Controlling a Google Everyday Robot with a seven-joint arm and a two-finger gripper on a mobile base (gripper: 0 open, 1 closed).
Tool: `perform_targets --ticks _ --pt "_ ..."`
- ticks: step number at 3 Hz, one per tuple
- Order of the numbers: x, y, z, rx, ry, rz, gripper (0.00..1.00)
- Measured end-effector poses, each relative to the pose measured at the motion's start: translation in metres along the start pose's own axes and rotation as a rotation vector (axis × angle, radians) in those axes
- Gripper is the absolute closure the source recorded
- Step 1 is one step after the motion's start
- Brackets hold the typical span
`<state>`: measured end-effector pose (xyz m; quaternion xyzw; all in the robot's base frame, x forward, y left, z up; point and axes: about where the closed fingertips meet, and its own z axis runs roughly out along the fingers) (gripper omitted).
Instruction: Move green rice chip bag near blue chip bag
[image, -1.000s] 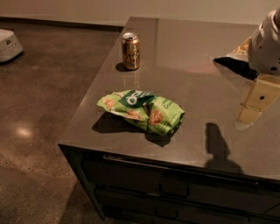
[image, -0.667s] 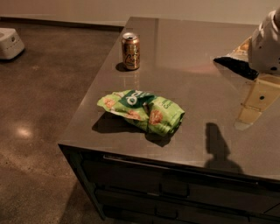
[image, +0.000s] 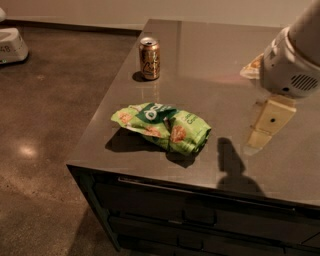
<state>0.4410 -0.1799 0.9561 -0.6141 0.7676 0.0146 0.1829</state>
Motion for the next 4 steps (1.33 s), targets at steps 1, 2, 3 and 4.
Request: perform_targets --ticks 1,2,3,4 --pt "-0.026 0.017 0.035 -0.083 -0.081 0.025 0.0" --pt "-0.044 0.029 0.06 -0.145 -0.123 0.04 0.0" --pt "-0.056 0.037 0.088 -0.194 -0.137 0.057 0.0" --pt "-0.063 0.036 0.112 -0.209 -0.144 0.09 0.0"
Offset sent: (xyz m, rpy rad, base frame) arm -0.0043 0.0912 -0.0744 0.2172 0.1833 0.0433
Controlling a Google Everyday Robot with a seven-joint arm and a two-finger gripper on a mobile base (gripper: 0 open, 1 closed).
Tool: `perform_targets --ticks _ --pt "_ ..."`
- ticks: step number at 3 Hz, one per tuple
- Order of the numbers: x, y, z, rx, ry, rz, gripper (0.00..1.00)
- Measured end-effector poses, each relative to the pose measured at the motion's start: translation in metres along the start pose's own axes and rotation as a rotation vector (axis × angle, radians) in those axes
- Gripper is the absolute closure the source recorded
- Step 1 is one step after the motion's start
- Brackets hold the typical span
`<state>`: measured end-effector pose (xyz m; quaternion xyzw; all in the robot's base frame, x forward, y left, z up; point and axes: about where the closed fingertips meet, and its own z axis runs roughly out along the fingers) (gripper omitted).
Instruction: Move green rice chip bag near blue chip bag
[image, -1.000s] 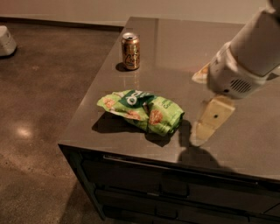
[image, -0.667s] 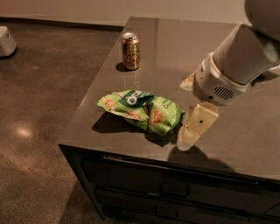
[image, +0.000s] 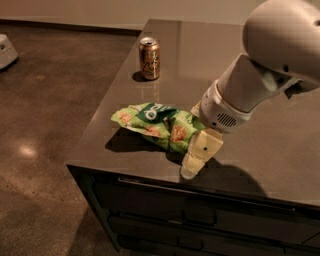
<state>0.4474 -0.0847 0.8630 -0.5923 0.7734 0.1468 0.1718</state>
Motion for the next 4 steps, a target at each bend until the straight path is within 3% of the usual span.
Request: perform_targets --ticks 1,2,4 --pt "-0.007 -0.013 0.013 0.034 -0.013 0.03 0.0" --pt "-0.01 -0.025 0.02 0.069 -0.015 0.064 0.16" --pt "-0.011 -0.052 -0.014 0.176 -0.049 0.119 0.62"
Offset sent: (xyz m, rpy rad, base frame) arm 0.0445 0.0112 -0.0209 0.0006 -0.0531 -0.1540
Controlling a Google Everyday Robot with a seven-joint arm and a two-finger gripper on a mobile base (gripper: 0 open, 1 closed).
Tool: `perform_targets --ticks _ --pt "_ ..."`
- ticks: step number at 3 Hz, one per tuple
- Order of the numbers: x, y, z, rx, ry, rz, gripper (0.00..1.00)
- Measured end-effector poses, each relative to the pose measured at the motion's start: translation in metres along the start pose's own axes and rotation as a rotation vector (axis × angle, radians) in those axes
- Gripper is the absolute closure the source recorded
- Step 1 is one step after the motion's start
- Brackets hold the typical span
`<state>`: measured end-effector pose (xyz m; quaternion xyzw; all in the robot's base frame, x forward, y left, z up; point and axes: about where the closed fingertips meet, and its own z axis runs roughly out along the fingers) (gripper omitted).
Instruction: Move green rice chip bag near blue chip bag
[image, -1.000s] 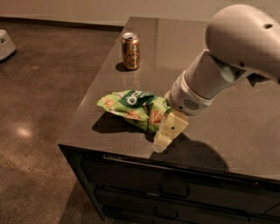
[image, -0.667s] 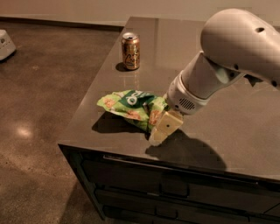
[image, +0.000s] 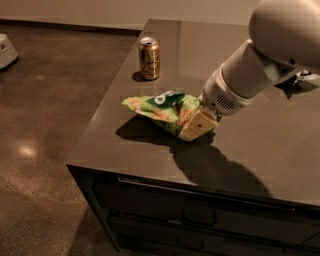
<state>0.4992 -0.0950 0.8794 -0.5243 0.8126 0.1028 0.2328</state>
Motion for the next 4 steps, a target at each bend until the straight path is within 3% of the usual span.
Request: perform_targets --ticks 1,2,4 --pt "-0.001 -0.027 -0.027 0.063 -0.025 0.027 0.87" --pt "0.001 -0.057 -0.047 0.12 -0.021 0.065 1.0" --pt "0.021 -0.122 -0.075 0.236 0.004 0.17 1.0"
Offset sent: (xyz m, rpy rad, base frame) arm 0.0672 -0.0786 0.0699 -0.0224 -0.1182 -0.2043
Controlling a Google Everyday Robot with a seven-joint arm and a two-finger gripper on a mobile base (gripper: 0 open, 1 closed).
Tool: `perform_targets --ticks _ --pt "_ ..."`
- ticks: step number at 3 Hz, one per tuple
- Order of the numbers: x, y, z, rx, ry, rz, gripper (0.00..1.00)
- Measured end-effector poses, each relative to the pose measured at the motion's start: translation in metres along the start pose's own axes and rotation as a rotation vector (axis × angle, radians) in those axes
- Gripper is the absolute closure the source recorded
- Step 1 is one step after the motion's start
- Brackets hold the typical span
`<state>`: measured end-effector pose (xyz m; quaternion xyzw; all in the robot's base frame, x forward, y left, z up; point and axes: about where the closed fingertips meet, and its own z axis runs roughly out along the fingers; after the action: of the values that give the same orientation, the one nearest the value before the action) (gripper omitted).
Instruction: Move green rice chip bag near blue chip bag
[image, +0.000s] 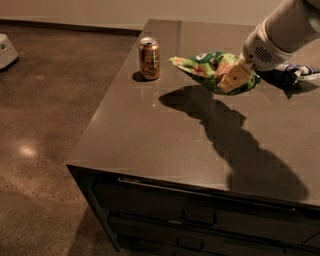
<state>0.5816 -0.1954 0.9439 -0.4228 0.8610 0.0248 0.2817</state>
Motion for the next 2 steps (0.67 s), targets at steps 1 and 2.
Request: perform_targets --ticks 1,2 --pt "0.002 -0.041 -0.011 0.079 0.005 0.039 1.0" --pt "0.003 -0.064 -0.014 0.124 0.018 0.053 1.0"
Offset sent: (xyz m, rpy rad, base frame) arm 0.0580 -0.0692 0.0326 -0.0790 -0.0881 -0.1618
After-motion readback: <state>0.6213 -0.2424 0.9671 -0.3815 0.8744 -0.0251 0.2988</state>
